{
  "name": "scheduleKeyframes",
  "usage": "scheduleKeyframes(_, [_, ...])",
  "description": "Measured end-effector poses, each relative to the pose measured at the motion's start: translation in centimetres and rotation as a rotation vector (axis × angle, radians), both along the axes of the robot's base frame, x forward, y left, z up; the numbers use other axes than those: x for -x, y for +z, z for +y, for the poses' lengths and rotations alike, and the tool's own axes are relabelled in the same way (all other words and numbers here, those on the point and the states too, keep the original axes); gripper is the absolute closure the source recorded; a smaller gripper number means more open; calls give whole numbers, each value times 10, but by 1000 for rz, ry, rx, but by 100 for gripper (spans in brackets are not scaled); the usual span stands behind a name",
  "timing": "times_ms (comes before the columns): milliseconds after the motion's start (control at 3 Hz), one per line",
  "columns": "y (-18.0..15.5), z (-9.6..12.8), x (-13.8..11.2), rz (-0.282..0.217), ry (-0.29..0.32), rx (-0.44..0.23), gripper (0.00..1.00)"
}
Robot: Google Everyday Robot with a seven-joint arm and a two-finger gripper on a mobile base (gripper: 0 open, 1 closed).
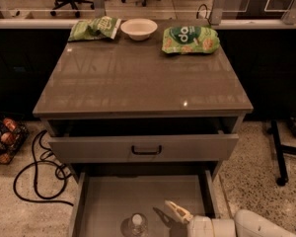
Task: Pick water bottle from middle drawer and place on counter
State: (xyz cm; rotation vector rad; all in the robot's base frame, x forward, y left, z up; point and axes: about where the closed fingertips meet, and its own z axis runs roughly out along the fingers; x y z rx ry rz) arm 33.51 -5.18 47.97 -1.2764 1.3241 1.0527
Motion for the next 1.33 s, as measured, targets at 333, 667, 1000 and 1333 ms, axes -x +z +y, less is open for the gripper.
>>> scheduleKeyframes(333, [-1,5,-1,-10,-3,-4,0])
scheduleKeyframes(667, [-8,17,-4,-16,-8,-11,0])
scheduleKeyframes(1000, [-12,29,-8,1,-9,-4,0])
scheduleKeyframes(1333, [-10,39,-11,30,-10,5,0])
